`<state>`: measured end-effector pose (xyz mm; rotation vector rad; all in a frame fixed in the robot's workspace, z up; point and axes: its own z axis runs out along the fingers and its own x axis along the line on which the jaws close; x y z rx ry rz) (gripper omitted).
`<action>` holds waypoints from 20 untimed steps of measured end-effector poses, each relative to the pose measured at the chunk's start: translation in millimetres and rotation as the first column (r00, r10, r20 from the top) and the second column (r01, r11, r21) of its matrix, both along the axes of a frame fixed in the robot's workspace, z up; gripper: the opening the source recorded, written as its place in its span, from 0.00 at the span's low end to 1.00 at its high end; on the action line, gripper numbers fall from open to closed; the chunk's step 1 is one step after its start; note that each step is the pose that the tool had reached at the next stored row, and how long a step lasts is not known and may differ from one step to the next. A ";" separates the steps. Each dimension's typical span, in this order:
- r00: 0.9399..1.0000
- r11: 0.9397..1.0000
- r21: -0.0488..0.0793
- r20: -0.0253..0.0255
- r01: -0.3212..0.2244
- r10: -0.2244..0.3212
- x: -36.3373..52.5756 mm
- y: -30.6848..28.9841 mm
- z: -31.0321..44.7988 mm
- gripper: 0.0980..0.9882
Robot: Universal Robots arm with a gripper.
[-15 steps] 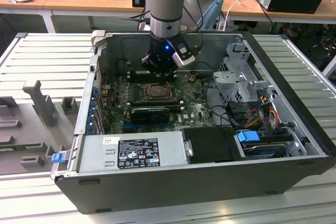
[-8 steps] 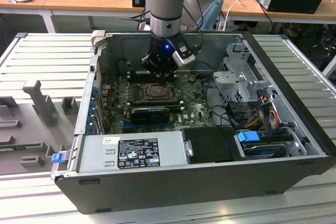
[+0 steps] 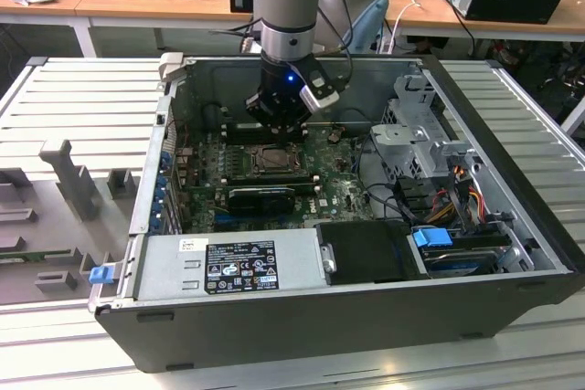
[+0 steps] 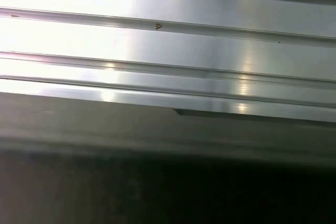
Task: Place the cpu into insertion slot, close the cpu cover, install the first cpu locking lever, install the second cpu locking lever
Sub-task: 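Install the first cpu locking lever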
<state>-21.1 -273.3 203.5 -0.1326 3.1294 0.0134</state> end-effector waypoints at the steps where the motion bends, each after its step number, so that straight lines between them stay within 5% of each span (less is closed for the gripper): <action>1: 1.000 1.000 -0.003 0.001 0.000 0.000 0.1 0.7 -0.9 0.01; 8: 1.000 1.000 -0.012 0.001 0.000 0.000 0.1 1.9 4.9 0.01; 20: 1.000 0.999 -0.034 0.001 0.000 0.000 0.1 2.0 -1.3 0.01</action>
